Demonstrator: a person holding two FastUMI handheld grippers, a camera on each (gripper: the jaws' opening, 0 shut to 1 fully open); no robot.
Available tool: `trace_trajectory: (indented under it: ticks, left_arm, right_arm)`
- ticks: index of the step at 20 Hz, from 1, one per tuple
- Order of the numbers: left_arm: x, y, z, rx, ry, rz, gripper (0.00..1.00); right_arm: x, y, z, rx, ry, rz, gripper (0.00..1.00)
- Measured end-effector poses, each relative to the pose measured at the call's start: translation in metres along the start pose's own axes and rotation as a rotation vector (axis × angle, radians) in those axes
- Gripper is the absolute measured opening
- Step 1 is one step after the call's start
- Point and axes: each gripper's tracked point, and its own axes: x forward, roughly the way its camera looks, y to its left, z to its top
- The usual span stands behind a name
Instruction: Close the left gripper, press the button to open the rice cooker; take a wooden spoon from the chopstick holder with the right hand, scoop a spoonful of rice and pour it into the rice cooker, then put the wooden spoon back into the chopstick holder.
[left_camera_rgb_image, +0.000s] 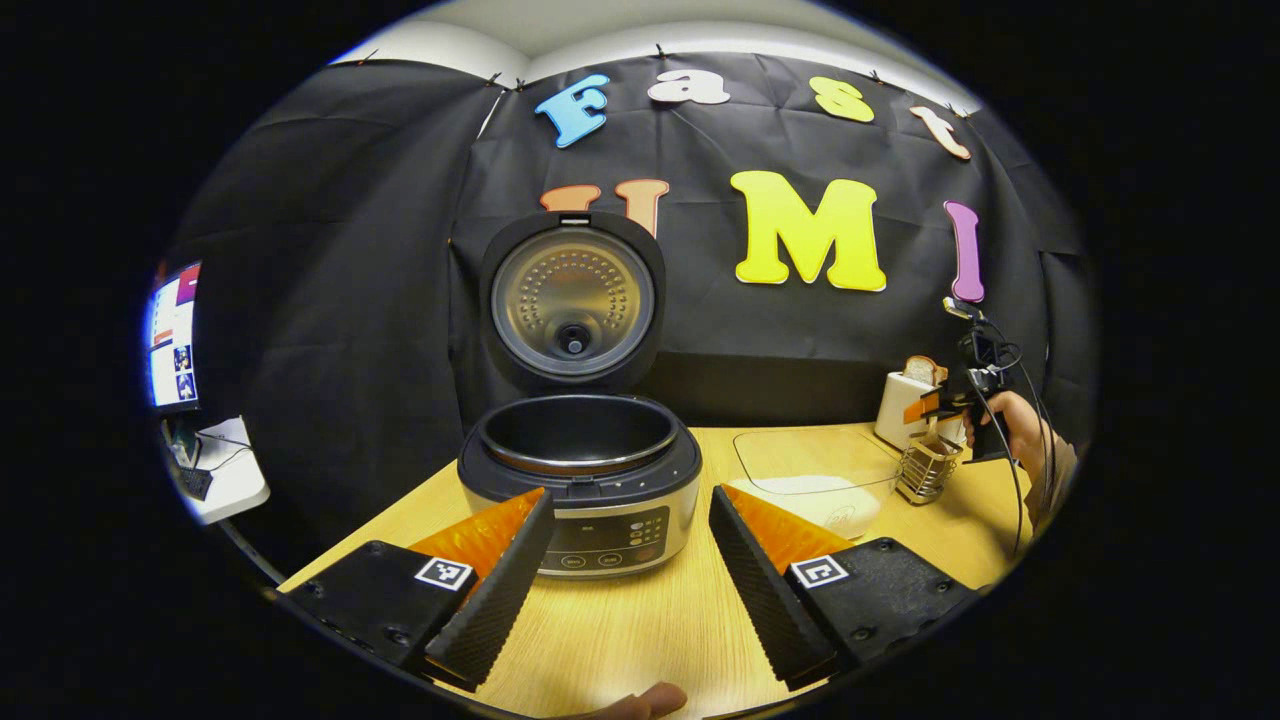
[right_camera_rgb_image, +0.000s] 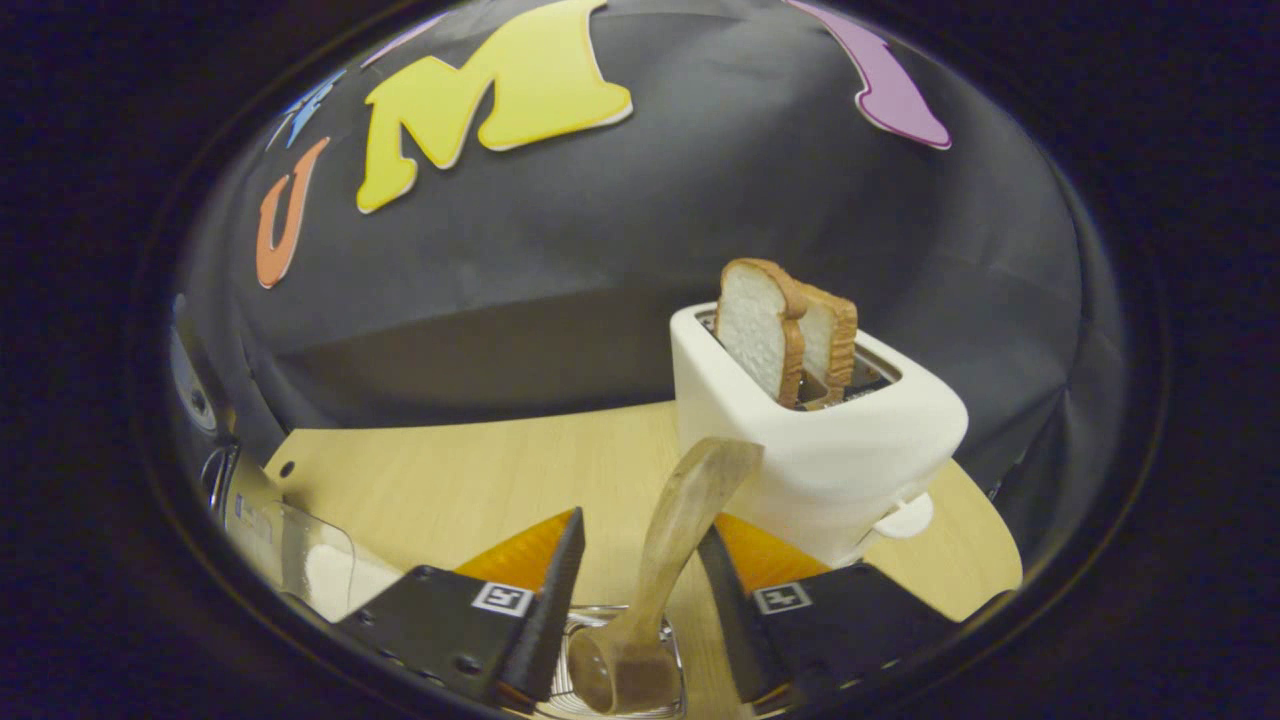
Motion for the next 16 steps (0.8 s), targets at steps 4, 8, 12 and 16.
trace_trajectory:
  ticks: [4, 8, 12, 16]
  left_arm:
    - [-0.005, 0.004, 0.001, 0.006, -0.014, 0.007, 1.00]
    - [-0.008, 0.003, -0.001, 0.042, -0.023, 0.005, 0.99]
    - [-0.015, 0.000, -0.001, 0.076, -0.047, -0.006, 0.99]
    - [-0.022, 0.001, -0.008, 0.064, -0.047, -0.025, 0.99]
  right_arm:
    - [0.001, 0.002, 0.000, -0.006, 0.021, 0.021, 0.21]
    - [-0.031, 0.011, 0.011, 0.025, -0.035, 0.064, 0.13]
    - [-0.065, 0.016, 0.020, 0.007, -0.113, 0.047, 0.08]
    - [-0.107, 0.030, 0.047, -0.025, -0.216, 0.010, 0.08]
